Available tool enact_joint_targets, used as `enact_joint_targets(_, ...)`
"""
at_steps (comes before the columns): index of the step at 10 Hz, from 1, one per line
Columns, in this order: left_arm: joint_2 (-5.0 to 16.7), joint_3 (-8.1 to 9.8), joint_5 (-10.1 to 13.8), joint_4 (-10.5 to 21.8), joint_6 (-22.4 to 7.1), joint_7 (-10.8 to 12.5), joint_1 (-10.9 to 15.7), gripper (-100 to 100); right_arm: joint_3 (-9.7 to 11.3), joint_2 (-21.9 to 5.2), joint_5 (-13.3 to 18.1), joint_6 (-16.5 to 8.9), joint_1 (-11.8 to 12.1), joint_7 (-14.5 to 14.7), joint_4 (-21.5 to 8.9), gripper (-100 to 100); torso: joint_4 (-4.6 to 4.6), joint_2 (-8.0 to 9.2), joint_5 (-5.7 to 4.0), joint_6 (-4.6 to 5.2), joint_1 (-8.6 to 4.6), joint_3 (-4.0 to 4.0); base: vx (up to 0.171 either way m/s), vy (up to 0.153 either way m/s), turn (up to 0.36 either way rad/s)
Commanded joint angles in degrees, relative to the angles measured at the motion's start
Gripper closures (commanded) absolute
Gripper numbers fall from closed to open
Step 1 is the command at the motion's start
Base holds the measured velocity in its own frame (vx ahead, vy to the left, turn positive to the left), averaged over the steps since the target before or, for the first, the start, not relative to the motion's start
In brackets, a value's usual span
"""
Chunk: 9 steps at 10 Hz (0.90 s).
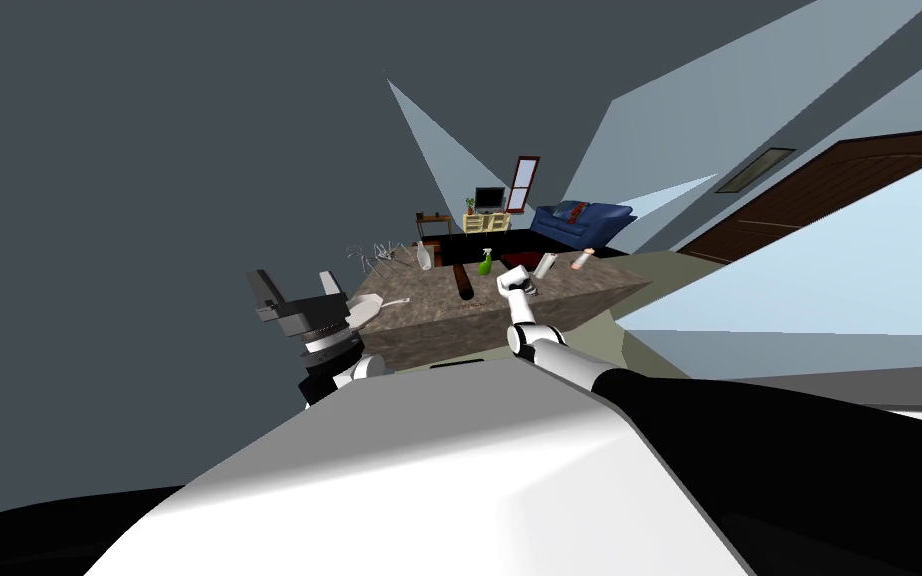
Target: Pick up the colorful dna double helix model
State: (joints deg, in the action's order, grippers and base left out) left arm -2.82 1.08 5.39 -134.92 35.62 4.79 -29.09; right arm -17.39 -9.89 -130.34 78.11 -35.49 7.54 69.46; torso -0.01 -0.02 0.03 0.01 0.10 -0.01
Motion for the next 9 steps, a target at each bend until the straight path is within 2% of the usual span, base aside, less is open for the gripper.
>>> enact_joint_targets(1,0.0,0.0,0.0,0.0,0.0,0.0,0.0,0,-0.3,0.0,-2.9,0.7,-1.3,-0.3,-2.7,-100,0.0,0.0,0.0,0.0,0.0,0.0,0.001,0.019,-0.003)
enact_joint_targets(2,0.0,0.0,0.0,0.0,0.0,0.0,0.0,0,-0.3,0.0,-4.0,0.7,-1.3,-0.3,-2.7,-100,-0.01,0.01,-0.01,0.02,-0.02,0.0,-0.003,0.009,-0.001)
enact_joint_targets(3,0.0,0.0,0.0,0.0,0.0,0.0,0.0,0,-0.8,0.5,-5.9,2.4,-3.6,-0.3,-5.3,-100,0.0,0.02,-0.01,0.02,-0.06,0.01,-0.003,0.014,-0.012)
enact_joint_targets(4,0.0,0.0,0.0,0.0,0.0,0.0,0.0,0,-0.8,0.5,-7.8,2.4,-3.6,-0.3,-5.6,-100,0.0,0.02,-0.01,0.01,-0.05,0.01,0.001,0.017,-0.007)
enact_joint_targets(5,0.0,0.0,0.0,0.0,0.0,0.0,0.0,0,-1.3,1.0,-9.4,3.9,-5.8,-0.3,-8.3,-100,-0.01,0.01,-0.01,0.01,-0.03,0.0,0.0,0.023,-0.011)
enact_joint_targets(7,0.0,0.0,0.0,0.0,0.0,0.0,0.0,0,-1.3,1.0,-11.7,3.9,-5.8,-0.3,-8.3,-100,0.0,0.01,0.0,0.01,-0.01,0.01,0.001,0.014,-0.002)
enact_joint_targets(8,0.0,0.0,0.0,0.0,0.0,0.0,0.0,0,-1.7,1.5,-13.9,5.4,-7.8,-0.4,-10.9,-100,0.0,0.02,-0.01,0.03,-0.07,0.01,-0.002,0.011,-0.015)
enact_joint_targets(9,0.0,0.0,0.0,0.0,0.0,0.0,0.0,0,-1.7,1.5,-15.2,5.4,-7.8,-0.4,-10.9,-100,0.01,0.03,-0.01,0.02,-0.05,0.02,-0.001,0.013,-0.004)
